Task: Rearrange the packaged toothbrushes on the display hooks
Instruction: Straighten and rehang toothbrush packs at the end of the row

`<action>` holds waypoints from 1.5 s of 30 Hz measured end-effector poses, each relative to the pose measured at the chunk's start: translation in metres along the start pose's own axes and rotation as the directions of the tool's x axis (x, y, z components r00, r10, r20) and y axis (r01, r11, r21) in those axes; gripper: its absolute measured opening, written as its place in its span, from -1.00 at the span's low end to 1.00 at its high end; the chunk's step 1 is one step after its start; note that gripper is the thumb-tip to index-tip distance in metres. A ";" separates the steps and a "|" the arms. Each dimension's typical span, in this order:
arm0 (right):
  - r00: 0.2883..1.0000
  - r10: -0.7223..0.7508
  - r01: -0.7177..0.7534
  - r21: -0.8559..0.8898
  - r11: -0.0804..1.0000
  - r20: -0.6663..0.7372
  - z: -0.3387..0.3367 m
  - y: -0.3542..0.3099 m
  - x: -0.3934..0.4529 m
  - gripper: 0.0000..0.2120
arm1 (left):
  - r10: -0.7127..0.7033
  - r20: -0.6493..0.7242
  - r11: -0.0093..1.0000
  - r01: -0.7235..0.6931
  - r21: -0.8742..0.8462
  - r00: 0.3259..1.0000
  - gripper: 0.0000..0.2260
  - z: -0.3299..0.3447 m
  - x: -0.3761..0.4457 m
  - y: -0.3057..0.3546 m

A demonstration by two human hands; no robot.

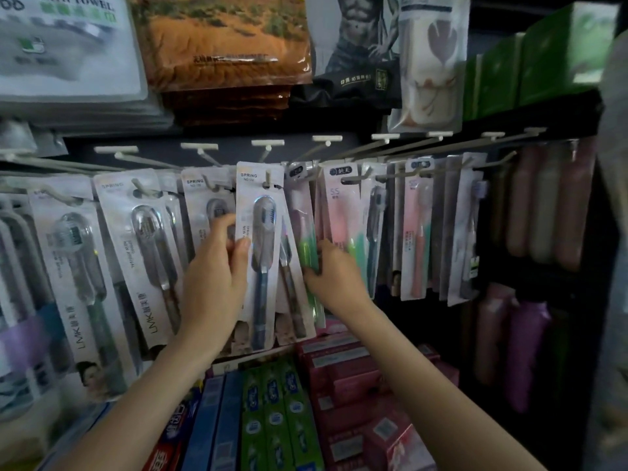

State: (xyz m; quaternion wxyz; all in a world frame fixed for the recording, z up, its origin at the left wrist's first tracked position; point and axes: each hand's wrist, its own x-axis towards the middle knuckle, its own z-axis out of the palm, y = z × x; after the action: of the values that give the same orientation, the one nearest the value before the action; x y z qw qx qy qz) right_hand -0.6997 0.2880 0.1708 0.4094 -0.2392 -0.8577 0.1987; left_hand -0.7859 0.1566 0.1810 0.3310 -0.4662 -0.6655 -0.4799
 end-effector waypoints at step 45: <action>0.996 0.039 0.001 0.453 0.892 -0.079 0.018 0.062 -0.012 -0.67 | -0.022 -0.029 1.000 0.022 0.011 0.999 -0.69 0.004 -0.006 0.014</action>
State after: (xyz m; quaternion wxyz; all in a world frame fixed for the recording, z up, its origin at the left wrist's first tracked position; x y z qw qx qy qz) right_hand -0.6916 0.3288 0.1198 0.4882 -0.1540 -0.7673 0.3862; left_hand -0.7702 0.1596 0.1790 0.3378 -0.4500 -0.6685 -0.4863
